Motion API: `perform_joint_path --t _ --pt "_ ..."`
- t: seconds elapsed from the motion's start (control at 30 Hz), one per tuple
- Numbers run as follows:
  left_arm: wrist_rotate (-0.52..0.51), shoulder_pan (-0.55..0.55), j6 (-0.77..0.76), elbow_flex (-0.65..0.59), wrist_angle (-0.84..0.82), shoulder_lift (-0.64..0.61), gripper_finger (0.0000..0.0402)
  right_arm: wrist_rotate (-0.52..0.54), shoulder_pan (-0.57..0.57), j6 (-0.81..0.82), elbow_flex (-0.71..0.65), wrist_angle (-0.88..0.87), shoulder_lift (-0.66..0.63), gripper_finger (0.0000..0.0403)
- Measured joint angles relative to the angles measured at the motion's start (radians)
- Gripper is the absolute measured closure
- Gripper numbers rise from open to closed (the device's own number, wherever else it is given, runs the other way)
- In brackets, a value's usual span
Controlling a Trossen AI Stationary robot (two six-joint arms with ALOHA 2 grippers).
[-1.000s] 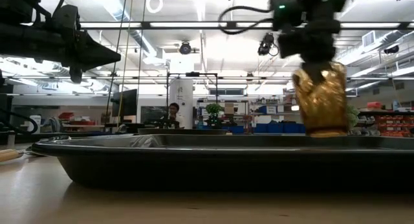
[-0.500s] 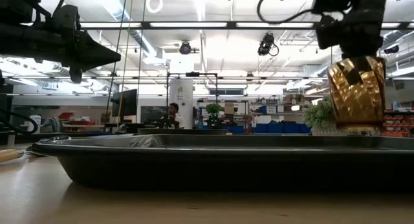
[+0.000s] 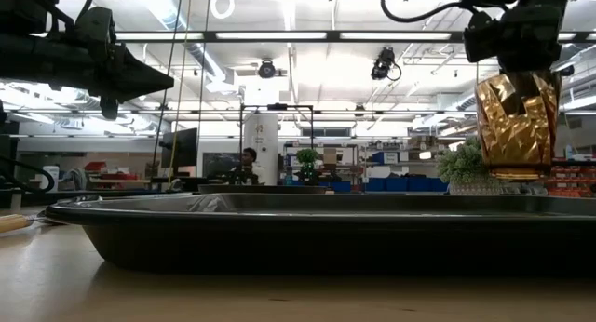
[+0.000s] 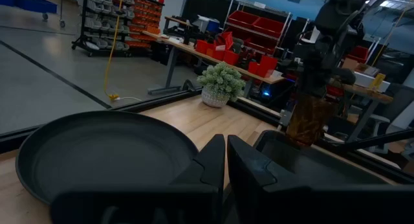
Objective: Pick and place plate/cup/fork/spoon on tray
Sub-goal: Put the brown cup to the top right on the black tray
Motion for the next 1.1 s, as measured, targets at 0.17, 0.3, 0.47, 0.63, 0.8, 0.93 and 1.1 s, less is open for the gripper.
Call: perform_joint_path --t 0.17,0.3,0.47,0.63,0.8,0.93,1.1 --pt "0.0 0.0 0.0 0.0 0.0 0.0 0.0377 0.029 0.005 -0.007 0.0 0.003 0.041 0.0388" --pt "0.0 0.0 0.0 0.0 0.0 0.0 0.0377 0.051 0.015 -0.015 -0.001 0.002 0.056 0.0388" --pt "0.0 0.0 0.0 0.0 0.0 0.0 0.0377 0.052 0.026 -0.001 -0.037 0.017 0.041 0.0388" --pt "0.0 0.0 0.0 0.0 0.0 0.0 0.0377 0.051 0.027 0.004 -0.105 0.056 0.035 0.0388" --pt "0.0 0.0 0.0 0.0 0.0 0.0 0.0377 0.049 0.027 0.002 -0.124 0.087 0.035 0.0389" --pt "0.0 0.0 0.0 0.0 0.0 0.0 0.0377 0.045 0.027 -0.004 -0.102 0.086 0.034 0.0389" --pt "0.0 0.0 0.0 0.0 0.0 0.0 0.0377 0.041 0.027 -0.014 -0.089 0.078 0.033 0.0389"
